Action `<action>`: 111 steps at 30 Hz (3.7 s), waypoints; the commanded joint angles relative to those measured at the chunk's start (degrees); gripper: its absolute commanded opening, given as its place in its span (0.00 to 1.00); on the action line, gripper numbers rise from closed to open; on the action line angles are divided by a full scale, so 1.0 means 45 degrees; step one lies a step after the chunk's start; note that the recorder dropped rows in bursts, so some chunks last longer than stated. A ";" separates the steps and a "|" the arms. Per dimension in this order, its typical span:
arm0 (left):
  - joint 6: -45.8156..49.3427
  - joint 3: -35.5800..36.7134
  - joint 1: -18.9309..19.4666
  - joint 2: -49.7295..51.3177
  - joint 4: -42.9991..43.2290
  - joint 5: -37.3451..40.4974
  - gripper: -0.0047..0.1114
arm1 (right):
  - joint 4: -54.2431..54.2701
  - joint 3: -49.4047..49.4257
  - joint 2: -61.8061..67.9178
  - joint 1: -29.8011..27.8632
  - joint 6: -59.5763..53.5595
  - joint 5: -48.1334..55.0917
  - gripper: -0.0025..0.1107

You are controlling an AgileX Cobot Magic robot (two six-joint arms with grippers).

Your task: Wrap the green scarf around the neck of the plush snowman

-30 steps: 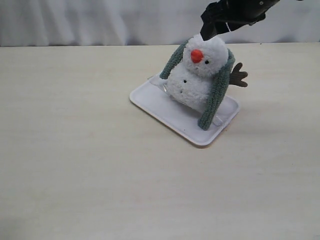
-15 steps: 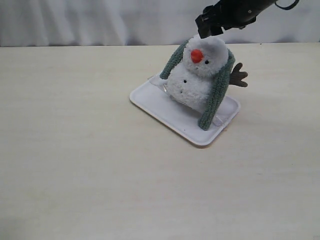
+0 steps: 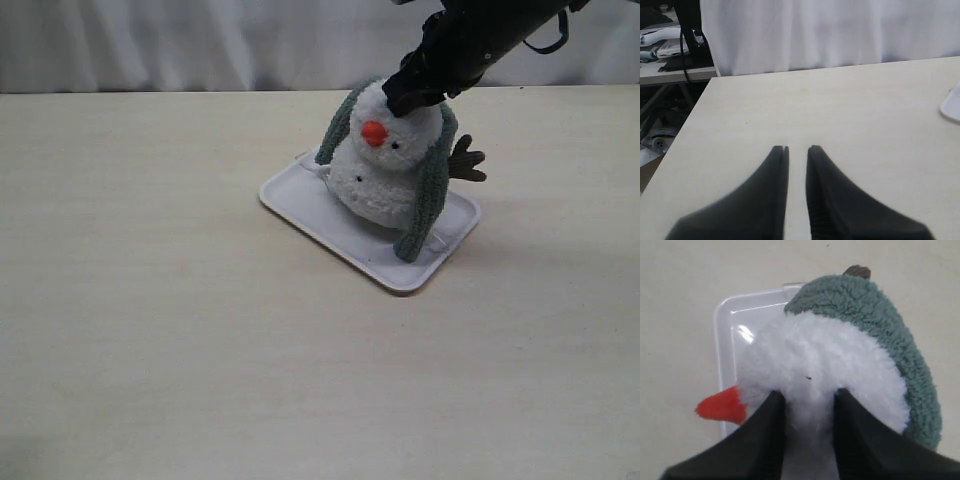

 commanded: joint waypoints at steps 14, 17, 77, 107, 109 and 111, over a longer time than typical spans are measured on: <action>0.0044 0.0035 0.0061 -0.0030 -0.0060 -0.0099 0.16 | -0.0705 0.0123 0.0041 -0.0024 -0.0561 0.2302 0.06; 0.0044 0.0035 0.0061 -0.0030 -0.0060 -0.0099 0.16 | -0.0625 0.0123 0.0041 -0.0024 -0.0525 0.2026 0.06; -1.3759 -0.3754 0.0061 0.7963 1.0389 -1.2224 0.04 | -0.0625 0.0123 0.0018 -0.0024 0.0354 0.1731 0.06; -0.2207 -1.5744 -0.4192 2.8436 1.1634 -1.6928 0.41 | -0.0721 0.0123 0.0018 -0.0024 0.0354 0.1396 0.06; -0.2316 -1.6313 -0.4271 2.8849 1.1634 -1.6418 0.41 | -0.0721 0.0123 0.0018 -0.0024 0.0354 0.1396 0.06; -0.3857 -1.7317 -0.4392 2.9374 1.1614 -1.4371 0.41 | -0.0721 0.0123 0.0018 -0.0024 0.0354 0.1396 0.06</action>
